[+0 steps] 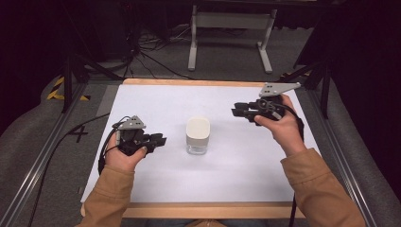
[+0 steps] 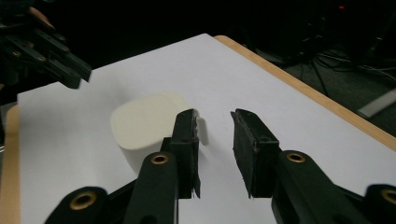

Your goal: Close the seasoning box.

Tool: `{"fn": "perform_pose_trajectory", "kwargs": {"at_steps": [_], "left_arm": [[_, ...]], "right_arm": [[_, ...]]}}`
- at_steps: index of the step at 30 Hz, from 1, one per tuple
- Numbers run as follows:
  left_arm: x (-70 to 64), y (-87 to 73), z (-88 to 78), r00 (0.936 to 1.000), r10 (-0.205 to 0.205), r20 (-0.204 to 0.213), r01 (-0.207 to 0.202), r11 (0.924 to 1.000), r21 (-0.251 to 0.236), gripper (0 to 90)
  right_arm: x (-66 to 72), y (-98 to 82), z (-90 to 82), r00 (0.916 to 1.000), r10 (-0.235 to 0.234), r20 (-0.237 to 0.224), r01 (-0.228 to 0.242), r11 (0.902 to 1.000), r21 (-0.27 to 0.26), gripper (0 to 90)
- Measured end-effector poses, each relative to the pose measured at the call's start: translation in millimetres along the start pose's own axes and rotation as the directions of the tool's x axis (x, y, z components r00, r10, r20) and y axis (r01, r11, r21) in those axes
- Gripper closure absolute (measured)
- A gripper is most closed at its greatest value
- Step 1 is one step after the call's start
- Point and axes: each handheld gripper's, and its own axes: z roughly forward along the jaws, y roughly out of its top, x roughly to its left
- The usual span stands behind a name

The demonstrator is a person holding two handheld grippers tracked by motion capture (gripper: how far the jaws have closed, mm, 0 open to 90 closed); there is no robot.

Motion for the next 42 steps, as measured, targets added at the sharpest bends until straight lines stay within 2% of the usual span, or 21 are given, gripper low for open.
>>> {"fn": "perform_pose_trajectory", "kwargs": {"at_steps": [3,4,9,13,17,19,22,23,24,25,27,28,29,30,31,33,36,38,42], "left_arm": [[6.1,-1.6,-4.2,0.9996,-0.023,-0.018,0.023,0.9997,-0.005,72.3],[8.7,-1.8,-5.3,0.9995,-0.017,-0.026,0.016,0.9999,-0.002,72.3],[15.8,-4.7,-8.3,0.9975,-0.036,-0.060,0.036,0.9993,0.002,71.5],[22.8,-8.1,-10.5,0.9956,-0.057,-0.074,0.057,0.9983,0.003,70.7],[30.0,-12.3,-12.2,0.9919,-0.073,-0.104,0.074,0.9972,0.011,70.2],[33.1,-14.5,-12.7,0.9908,-0.085,-0.106,0.087,0.9960,0.019,70.0],[35.9,-16.6,-12.3,0.9889,-0.095,-0.115,0.098,0.9950,0.020,69.5],[38.8,-18.5,-11.8,0.9875,-0.093,-0.127,0.098,0.9946,0.035,69.5],[40.0,-19.4,-11.1,0.9866,-0.096,-0.132,0.102,0.9941,0.038,69.0],[40.0,-19.4,-11.1,0.9866,-0.096,-0.132,0.102,0.9941,0.038,68.7],[42.5,-21.2,-9.3,0.9852,-0.105,-0.136,0.112,0.9925,0.049,68.6],[45.0,-22.8,-6.9,0.9836,-0.099,-0.150,0.110,0.9919,0.064,68.3],[45.0,-22.8,-6.9,0.9836,-0.099,-0.150,0.110,0.9919,0.064,68.1],[46.1,-23.6,-6.0,0.9827,-0.098,-0.157,0.110,0.9915,0.069,68.1],[47.3,-24.8,-4.8,0.9821,-0.107,-0.155,0.120,0.9899,0.076,67.8],[49.9,-27.0,-2.6,0.9813,-0.108,-0.159,0.121,0.9898,0.075,67.4],[55.2,-31.9,1.1,0.9782,-0.118,-0.171,0.133,0.9878,0.081,67.0],[61.0,-37.1,4.0,0.9767,-0.131,-0.170,0.147,0.9854,0.086,67.1],[70.3,-45.5,7.6,0.9706,-0.153,-0.186,0.172,0.9806,0.094,67.7]], "right_arm": [[-9.8,-12.9,-15.7,0.9983,0.036,0.045,-0.036,0.9994,-0.001,68.8],[-12.8,-17.4,-20.4,0.9970,0.052,0.057,-0.052,0.9987,0.000,68.5],[-26.4,-38.2,-38.6,0.9878,0.099,0.120,-0.101,0.9949,0.007,66.7],[-35.1,-55.0,-51.5,0.9748,0.126,0.184,-0.134,0.9907,0.027,64.5],[-43.7,-74.1,-63.5,0.9594,0.178,0.219,-0.188,0.9817,0.029,63.3],[-47.3,-85.2,-67.9,0.9529,0.182,0.243,-0.197,0.9796,0.040,62.0],[-49.0,-93.8,-70.5,0.9480,0.196,0.251,-0.211,0.9767,0.037,61.1],[-50.5,-100.5,-72.1,0.9453,0.200,0.258,-0.217,0.9755,0.037,60.7],[-52.9,-113.3,-74.6,0.9361,0.220,0.274,-0.236,0.9713,0.026,60.0],[-52.9,-113.3,-74.6,0.9361,0.220,0.274,-0.236,0.9713,0.026,60.0],[-55.1,-125.9,-76.7,0.9243,0.249,0.290,-0.264,0.9645,0.014,59.6],[-58.7,-139.1,-76.2,0.9084,0.279,0.311,-0.296,0.9552,0.007,59.3],[-58.7,-139.1,-76.2,0.9084,0.279,0.311,-0.296,0.9552,0.007,59.3],[-61.0,-144.2,-74.3,0.9041,0.282,0.322,-0.310,0.9500,0.039,58.8],[-62.5,-148.6,-73.4,0.9029,0.266,0.338,-0.306,0.9496,0.070,58.8],[-65.2,-157.5,-72.3,0.8948,0.271,0.355,-0.318,0.9444,0.082,58.4],[-68.2,-167.2,-69.0,0.8933,0.264,0.364,-0.321,0.9411,0.106,57.7],[-70.0,-173.6,-65.8,0.8957,0.249,0.368,-0.313,0.9414,0.125,56.8],[-72.2,-185.6,-61.5,0.8927,0.252,0.374,-0.317,0.9400,0.125,56.3]]}}
